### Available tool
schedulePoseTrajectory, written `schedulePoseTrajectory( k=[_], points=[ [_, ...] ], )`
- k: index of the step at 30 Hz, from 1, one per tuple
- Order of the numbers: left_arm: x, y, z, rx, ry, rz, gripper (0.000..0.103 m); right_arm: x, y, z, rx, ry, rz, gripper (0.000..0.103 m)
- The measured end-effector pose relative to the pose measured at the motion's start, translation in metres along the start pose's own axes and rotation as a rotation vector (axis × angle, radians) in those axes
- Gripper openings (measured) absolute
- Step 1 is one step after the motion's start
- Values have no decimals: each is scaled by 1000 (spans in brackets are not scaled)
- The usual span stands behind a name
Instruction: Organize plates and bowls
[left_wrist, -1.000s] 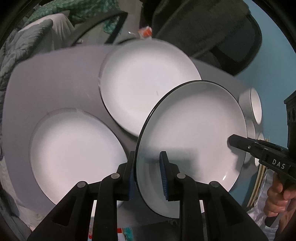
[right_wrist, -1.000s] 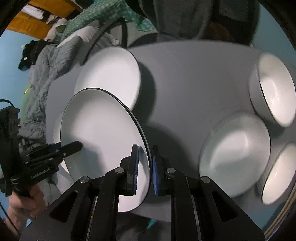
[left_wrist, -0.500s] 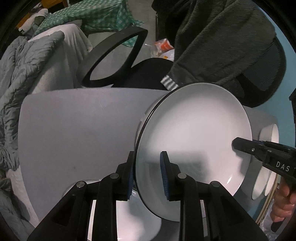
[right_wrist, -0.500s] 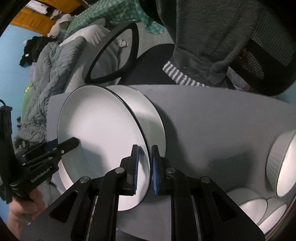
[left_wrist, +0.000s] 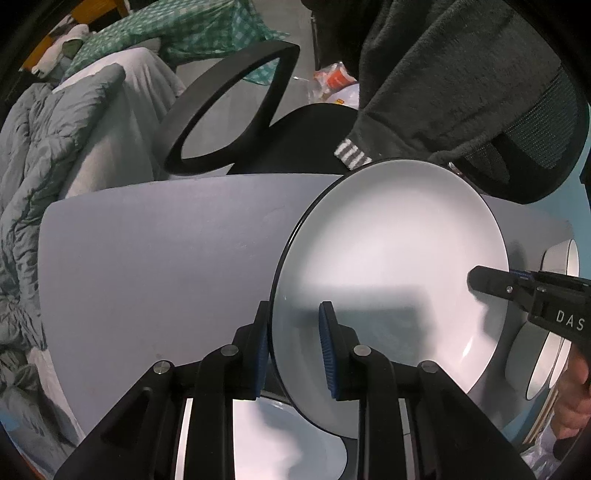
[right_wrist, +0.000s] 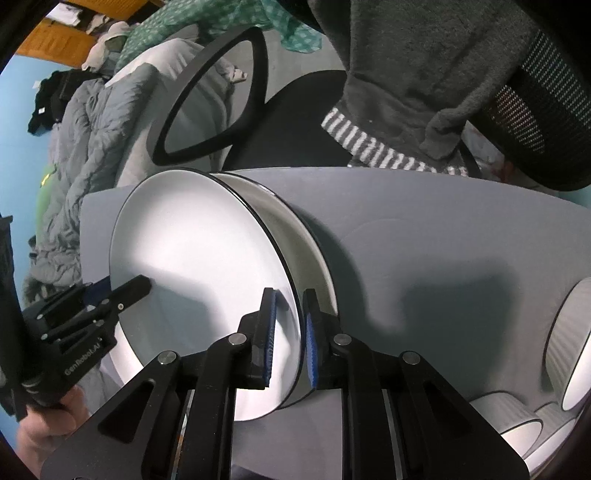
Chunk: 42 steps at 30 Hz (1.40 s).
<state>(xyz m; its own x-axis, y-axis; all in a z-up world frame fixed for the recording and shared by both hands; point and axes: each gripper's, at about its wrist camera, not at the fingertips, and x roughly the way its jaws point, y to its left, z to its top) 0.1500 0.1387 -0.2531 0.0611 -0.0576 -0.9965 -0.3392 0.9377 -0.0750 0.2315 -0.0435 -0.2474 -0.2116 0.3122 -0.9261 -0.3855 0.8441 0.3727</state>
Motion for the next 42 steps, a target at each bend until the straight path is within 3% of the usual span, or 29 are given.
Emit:
schedulePoseTrajectory(
  k=[7, 13, 16, 24, 30, 39, 42],
  points=[
    [5, -7, -3, 15, 1, 8, 24, 0, -6, 0, 8, 16, -8, 17],
    [6, -6, -4, 2, 10, 7, 27, 1, 3, 0, -4, 30, -22, 32],
    [4, -4, -5, -9, 12, 8, 28, 1, 6, 0, 0, 35, -47, 34],
    [-6, 0, -11, -22, -6, 4, 40, -3, 6, 0, 53, 46, -42, 46],
    [-17, -2, -13, -21, -18, -20, 41, -4, 4, -1, 87, 60, -18, 47],
    [-34, -10, -20, 21, -63, 7, 49, -12, 4, -7, 107, 14, -15, 52],
    [-38, -10, -23, 20, -64, -4, 49, -18, 9, -7, 85, -29, -97, 64]
  ],
)
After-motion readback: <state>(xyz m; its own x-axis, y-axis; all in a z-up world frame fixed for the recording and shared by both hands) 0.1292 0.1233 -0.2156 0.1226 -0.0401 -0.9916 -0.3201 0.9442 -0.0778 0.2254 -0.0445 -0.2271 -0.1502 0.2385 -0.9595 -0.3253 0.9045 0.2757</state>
